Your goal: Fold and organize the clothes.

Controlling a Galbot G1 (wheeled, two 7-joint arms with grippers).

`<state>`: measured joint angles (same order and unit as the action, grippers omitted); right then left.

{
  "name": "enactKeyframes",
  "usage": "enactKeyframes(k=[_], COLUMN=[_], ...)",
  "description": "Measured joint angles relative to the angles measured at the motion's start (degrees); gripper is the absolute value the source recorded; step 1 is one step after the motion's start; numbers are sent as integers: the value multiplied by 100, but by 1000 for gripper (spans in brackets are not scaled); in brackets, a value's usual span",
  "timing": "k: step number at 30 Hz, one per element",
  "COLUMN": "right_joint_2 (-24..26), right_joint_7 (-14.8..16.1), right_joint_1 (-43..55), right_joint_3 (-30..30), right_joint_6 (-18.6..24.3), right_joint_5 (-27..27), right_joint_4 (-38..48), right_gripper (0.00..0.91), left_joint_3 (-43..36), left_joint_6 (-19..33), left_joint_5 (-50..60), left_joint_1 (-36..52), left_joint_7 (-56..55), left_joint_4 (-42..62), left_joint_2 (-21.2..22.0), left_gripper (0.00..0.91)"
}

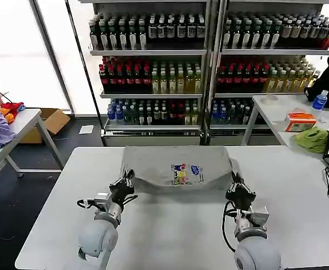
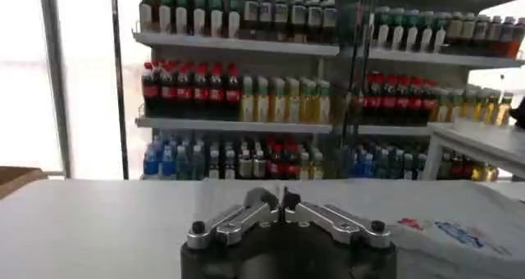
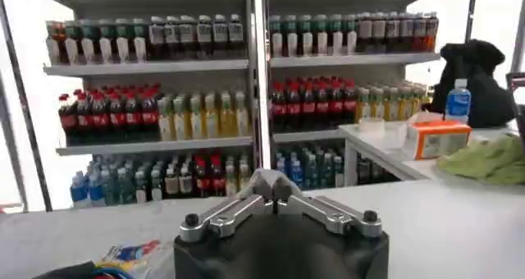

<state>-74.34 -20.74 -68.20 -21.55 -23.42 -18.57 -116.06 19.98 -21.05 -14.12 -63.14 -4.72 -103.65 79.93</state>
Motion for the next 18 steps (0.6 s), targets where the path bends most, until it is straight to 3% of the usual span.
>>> enactKeyframes(k=[18], right_joint_2=[-7], right_joint_7=[45], right_joint_1=[1070], right_joint_3=[253], right_joint_6=[-280], right_joint_5=[-257], right_joint_4=[934], right_gripper=[0], left_joint_3=[-177], left_joint_6=[-32], left_joint_5=[19], left_joint_1=[843], left_joint_7=[0], left_joint_4=[939], left_joint_2=[69], left_gripper=[0])
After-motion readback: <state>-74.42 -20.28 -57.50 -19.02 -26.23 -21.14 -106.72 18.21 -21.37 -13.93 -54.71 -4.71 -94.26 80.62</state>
